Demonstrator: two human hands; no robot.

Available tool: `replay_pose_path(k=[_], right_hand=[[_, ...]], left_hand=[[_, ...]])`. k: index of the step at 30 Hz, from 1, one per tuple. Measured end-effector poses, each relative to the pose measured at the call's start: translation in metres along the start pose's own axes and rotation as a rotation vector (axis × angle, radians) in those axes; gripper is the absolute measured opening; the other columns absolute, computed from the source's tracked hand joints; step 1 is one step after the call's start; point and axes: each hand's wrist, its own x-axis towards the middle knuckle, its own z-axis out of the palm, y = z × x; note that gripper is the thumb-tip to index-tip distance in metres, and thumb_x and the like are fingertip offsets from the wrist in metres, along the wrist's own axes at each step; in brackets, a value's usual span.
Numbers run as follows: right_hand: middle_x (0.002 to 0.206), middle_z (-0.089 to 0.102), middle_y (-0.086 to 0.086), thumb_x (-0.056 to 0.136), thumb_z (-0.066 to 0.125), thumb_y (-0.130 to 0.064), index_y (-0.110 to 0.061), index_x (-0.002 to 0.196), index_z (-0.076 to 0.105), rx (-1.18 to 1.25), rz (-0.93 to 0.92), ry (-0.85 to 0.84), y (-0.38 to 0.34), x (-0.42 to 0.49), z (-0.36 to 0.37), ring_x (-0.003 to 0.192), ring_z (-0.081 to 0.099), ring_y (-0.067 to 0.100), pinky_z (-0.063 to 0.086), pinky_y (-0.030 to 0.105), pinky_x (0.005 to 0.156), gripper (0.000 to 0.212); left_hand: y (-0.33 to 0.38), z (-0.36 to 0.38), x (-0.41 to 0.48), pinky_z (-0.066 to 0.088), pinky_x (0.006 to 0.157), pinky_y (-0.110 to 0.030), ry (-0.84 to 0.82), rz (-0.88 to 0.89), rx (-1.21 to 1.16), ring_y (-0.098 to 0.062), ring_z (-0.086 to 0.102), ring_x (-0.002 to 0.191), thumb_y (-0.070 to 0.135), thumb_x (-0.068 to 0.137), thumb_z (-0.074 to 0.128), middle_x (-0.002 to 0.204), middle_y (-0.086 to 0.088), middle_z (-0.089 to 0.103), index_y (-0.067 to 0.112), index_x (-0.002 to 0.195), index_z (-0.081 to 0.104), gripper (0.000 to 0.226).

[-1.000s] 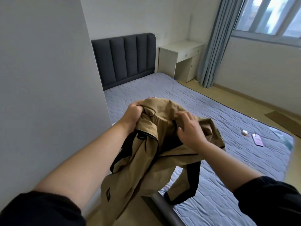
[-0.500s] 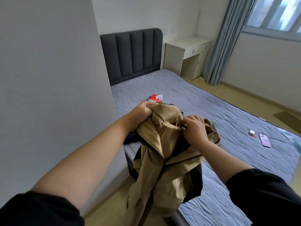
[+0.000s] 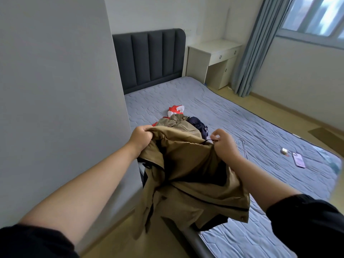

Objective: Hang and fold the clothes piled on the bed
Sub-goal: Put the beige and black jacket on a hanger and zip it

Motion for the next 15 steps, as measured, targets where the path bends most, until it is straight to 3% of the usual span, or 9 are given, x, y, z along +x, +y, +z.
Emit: replay_pose_path(k=[2,3,5,6,8,11,13,15], right_hand=[[0.071,0.055,0.0,0.094,0.043,-0.006,-0.012,0.079,0.062,0.125,0.033,-0.023,-0.007,0.0,-0.003,0.07,0.047,0.017,0.034,0.023,0.057,0.025],[0.066,0.053,-0.001,0.096,0.044,-0.012,-0.014,0.073,0.063,0.181,0.061,-0.032,-0.012,-0.001,-0.005,0.066,0.046,0.015,0.034,0.024,0.057,0.029],[0.056,0.05,-0.006,0.098,0.047,-0.024,-0.02,0.068,0.063,0.304,0.146,-0.036,-0.022,-0.002,-0.01,0.059,0.043,0.013,0.035,0.026,0.057,0.035],[0.051,0.049,-0.008,0.097,0.048,-0.026,-0.02,0.066,0.063,0.383,0.191,-0.048,-0.028,-0.003,-0.011,0.055,0.042,0.012,0.037,0.026,0.057,0.035],[0.047,0.046,-0.008,0.096,0.05,-0.026,-0.019,0.063,0.062,0.566,0.253,-0.1,-0.041,-0.007,-0.008,0.05,0.041,0.011,0.04,0.024,0.054,0.036],[0.05,0.05,-0.005,0.097,0.052,-0.025,-0.018,0.065,0.063,0.736,0.3,-0.15,-0.059,-0.014,-0.004,0.045,0.046,0.008,0.045,0.018,0.05,0.035],[0.05,0.056,-0.006,0.098,0.052,-0.024,-0.015,0.068,0.064,0.784,0.283,-0.19,-0.07,-0.018,-0.005,0.044,0.052,0.007,0.047,0.017,0.048,0.033],[0.05,0.06,-0.004,0.099,0.051,-0.023,-0.012,0.072,0.064,0.84,0.249,-0.272,-0.078,-0.022,-0.006,0.044,0.057,0.006,0.047,0.017,0.046,0.032]], left_hand=[[0.001,-0.004,0.002,0.037,0.056,-0.022,0.019,0.073,0.165,-0.02,0.05,0.069,-0.007,0.08,0.042,0.059,0.006,0.056,0.021,0.057,0.058,0.039],[-0.002,-0.007,0.004,0.036,0.058,-0.024,0.02,0.11,0.329,-0.025,0.052,0.071,-0.003,0.079,0.045,0.063,0.001,0.059,0.018,0.061,0.059,0.031],[-0.006,-0.011,0.002,0.039,0.064,-0.029,-0.006,0.171,0.801,-0.033,0.059,0.086,0.006,0.08,0.049,0.09,-0.008,0.067,0.02,0.092,0.065,0.024],[-0.01,-0.012,0.0,0.041,0.068,-0.032,-0.028,0.201,1.02,-0.033,0.06,0.095,0.009,0.082,0.049,0.103,-0.009,0.065,0.023,0.111,0.061,0.035],[-0.018,-0.011,-0.003,0.044,0.079,-0.036,-0.046,0.279,1.241,-0.03,0.055,0.108,0.014,0.085,0.049,0.12,-0.008,0.056,0.024,0.137,0.044,0.053],[-0.019,-0.006,-0.011,0.042,0.089,-0.041,0.011,0.518,1.087,-0.033,0.05,0.112,0.013,0.076,0.061,0.127,-0.012,0.049,0.015,0.142,0.038,0.07],[-0.017,0.007,-0.022,0.043,0.093,-0.043,0.005,0.751,0.885,-0.032,0.052,0.108,0.014,0.072,0.066,0.123,-0.014,0.053,0.009,0.133,0.049,0.064],[-0.013,0.025,-0.033,0.043,0.097,-0.041,-0.013,0.835,0.75,-0.027,0.052,0.111,0.021,0.077,0.067,0.122,-0.01,0.056,0.01,0.126,0.054,0.052]])
